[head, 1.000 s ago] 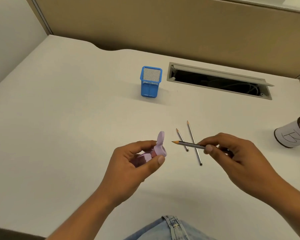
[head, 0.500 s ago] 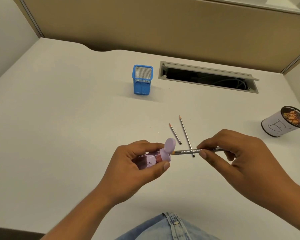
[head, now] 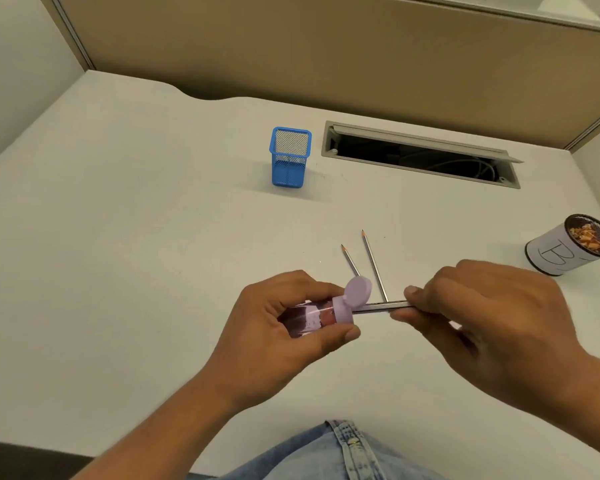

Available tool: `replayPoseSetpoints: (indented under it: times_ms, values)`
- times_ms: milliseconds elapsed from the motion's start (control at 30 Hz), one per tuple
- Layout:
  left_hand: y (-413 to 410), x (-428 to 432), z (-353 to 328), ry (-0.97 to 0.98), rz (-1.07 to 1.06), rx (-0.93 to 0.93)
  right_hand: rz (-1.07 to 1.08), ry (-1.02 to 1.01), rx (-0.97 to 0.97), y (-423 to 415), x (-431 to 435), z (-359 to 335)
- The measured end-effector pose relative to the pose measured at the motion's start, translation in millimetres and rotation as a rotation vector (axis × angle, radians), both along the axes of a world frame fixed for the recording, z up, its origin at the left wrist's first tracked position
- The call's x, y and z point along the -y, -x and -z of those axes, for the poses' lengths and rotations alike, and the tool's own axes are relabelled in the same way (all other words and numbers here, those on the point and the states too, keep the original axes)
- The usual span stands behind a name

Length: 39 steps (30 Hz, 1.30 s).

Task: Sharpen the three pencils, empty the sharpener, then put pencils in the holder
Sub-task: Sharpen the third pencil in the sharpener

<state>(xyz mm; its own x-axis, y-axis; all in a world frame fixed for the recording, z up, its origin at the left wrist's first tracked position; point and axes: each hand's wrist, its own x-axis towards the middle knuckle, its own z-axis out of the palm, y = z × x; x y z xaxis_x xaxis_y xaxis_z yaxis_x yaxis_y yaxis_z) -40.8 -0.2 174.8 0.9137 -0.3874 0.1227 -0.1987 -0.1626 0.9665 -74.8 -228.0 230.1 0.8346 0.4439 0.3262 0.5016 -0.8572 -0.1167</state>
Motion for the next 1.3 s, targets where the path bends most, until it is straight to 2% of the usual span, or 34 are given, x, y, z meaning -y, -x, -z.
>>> replayPoseSetpoints:
  times_ms: [33,133,167,200,267,367,433,467,533,600,667,733,800,900,1000,1067,1133,1167,1233,1267,1300]
  values:
    - [-1,-2,0,-0.043,0.007,0.107,0.086,-0.082,-0.177,0,-4,-1]
    - [0,-5,2,-0.159,0.095,0.311,0.4,-0.544,-0.956,-8,-4,-1]
    - [2,-5,3,-0.171,0.114,0.306,0.435,-0.591,-1.105,-10,-2,-2]
    - [4,-4,4,-0.165,0.114,0.268,0.428,-0.551,-1.14,-11,1,-2]
    - [7,-3,4,-0.135,0.08,0.122,0.374,-0.409,-1.022,-11,1,-2]
    - [10,0,4,-0.087,0.032,-0.123,0.241,-0.182,-0.588,-7,3,-6]
    - [13,2,2,0.013,0.016,-0.288,0.049,-0.016,-0.288,-9,8,-4]
    - [14,3,2,0.046,0.011,-0.324,-0.048,0.044,-0.192,-8,10,-1]
    - [15,3,2,0.038,0.008,-0.274,-0.144,0.098,-0.124,-3,12,8]
    - [13,0,5,-0.049,0.019,-0.077,-0.04,-0.012,-0.289,-1,5,9]
    - [12,-3,8,-0.155,0.076,0.163,0.203,-0.354,-0.742,-4,-2,7]
    - [13,-3,11,-0.187,0.113,0.242,0.388,-0.574,-1.109,-7,1,9]
    - [13,-3,12,-0.171,0.107,0.196,0.374,-0.518,-1.113,-7,3,9]
    - [14,-1,9,-0.127,0.069,-0.038,0.24,-0.31,-0.757,-1,5,6]
    - [15,3,6,0.032,0.098,-0.35,0.003,0.056,-0.278,1,9,8]
    - [16,6,6,0.091,0.099,-0.399,-0.087,0.161,-0.127,4,13,13]
    - [14,8,5,0.032,0.067,-0.292,-0.006,0.108,-0.203,4,6,12]
    - [13,7,5,-0.029,0.071,-0.188,0.106,-0.036,-0.403,3,2,8]
    - [11,7,4,-0.143,0.133,0.048,0.317,-0.483,-0.915,-3,-1,3]
    - [10,7,3,-0.17,0.161,0.122,0.388,-0.61,-1.105,-5,2,2]
    - [10,7,2,-0.175,0.175,0.154,0.397,-0.624,-1.169,-5,5,1]
